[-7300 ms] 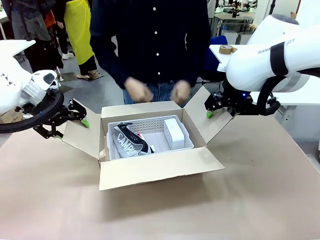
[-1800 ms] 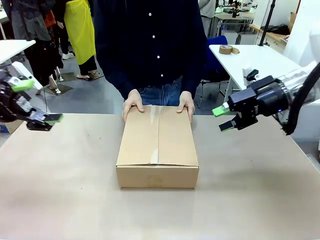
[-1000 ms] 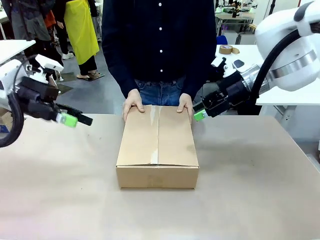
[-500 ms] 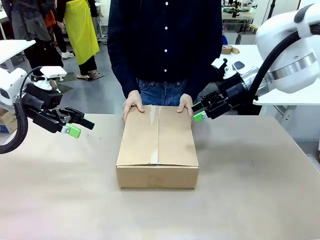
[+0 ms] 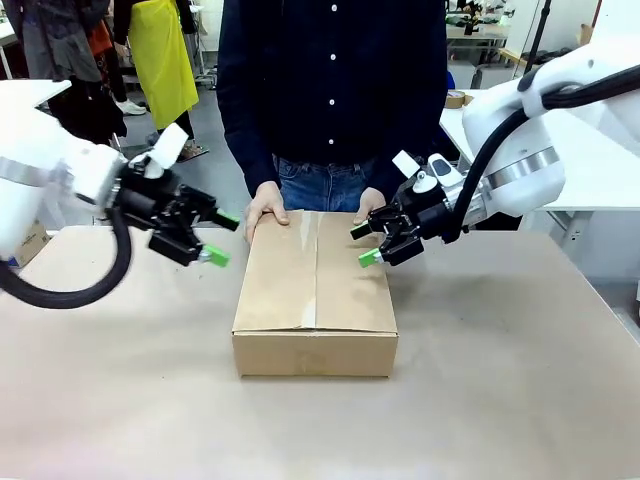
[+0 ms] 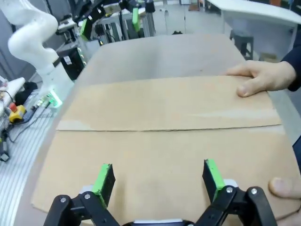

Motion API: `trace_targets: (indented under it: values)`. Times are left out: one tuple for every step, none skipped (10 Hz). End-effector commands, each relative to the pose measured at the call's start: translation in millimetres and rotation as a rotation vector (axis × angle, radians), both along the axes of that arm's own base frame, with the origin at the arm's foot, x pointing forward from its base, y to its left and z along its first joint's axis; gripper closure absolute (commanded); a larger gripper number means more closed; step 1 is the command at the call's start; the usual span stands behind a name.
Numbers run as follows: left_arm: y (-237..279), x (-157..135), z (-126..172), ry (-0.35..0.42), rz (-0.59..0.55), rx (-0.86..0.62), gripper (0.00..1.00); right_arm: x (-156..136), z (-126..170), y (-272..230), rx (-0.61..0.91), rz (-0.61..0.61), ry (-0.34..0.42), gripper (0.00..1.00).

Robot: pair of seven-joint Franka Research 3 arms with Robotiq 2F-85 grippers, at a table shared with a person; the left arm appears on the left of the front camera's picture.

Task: Pack the gift set into the box.
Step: Press and hold the closed box until the human finishes sealing it.

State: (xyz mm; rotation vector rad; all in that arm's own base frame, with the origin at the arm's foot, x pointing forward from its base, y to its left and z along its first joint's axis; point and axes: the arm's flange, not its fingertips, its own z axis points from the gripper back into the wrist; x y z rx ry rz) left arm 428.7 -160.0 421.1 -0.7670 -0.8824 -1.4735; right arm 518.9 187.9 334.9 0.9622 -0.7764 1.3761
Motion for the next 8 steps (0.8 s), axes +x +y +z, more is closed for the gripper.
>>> trace_targets:
  values:
    - [-35,17,-18,-0.131,-0.007,-0.016,0.00,-2,-5,22,-0.012,-0.022,-0.092,0.00]
    - [-49,22,-27,-0.148,-0.102,0.044,0.00,-4,-4,35,-0.030,-0.035,-0.146,0.00]
    - [-56,24,-33,-0.145,-0.166,0.061,0.00,-5,1,44,-0.030,-0.078,-0.194,0.00]
    - [-59,28,-39,-0.156,-0.156,0.072,0.00,-6,3,51,-0.028,-0.097,-0.218,0.00]
    - [-63,30,-48,-0.126,-0.173,0.080,0.00,-5,-2,56,-0.038,-0.109,-0.203,0.00]
    - [-68,29,-59,-0.087,-0.160,0.094,0.00,-2,-7,58,-0.058,-0.132,-0.179,0.00]
    - [-71,30,-62,-0.071,-0.116,0.098,0.00,-3,-8,57,-0.061,-0.123,-0.156,0.00]
    - [-71,33,-61,-0.031,-0.055,0.084,0.00,-3,-10,54,-0.078,-0.117,-0.126,0.00]
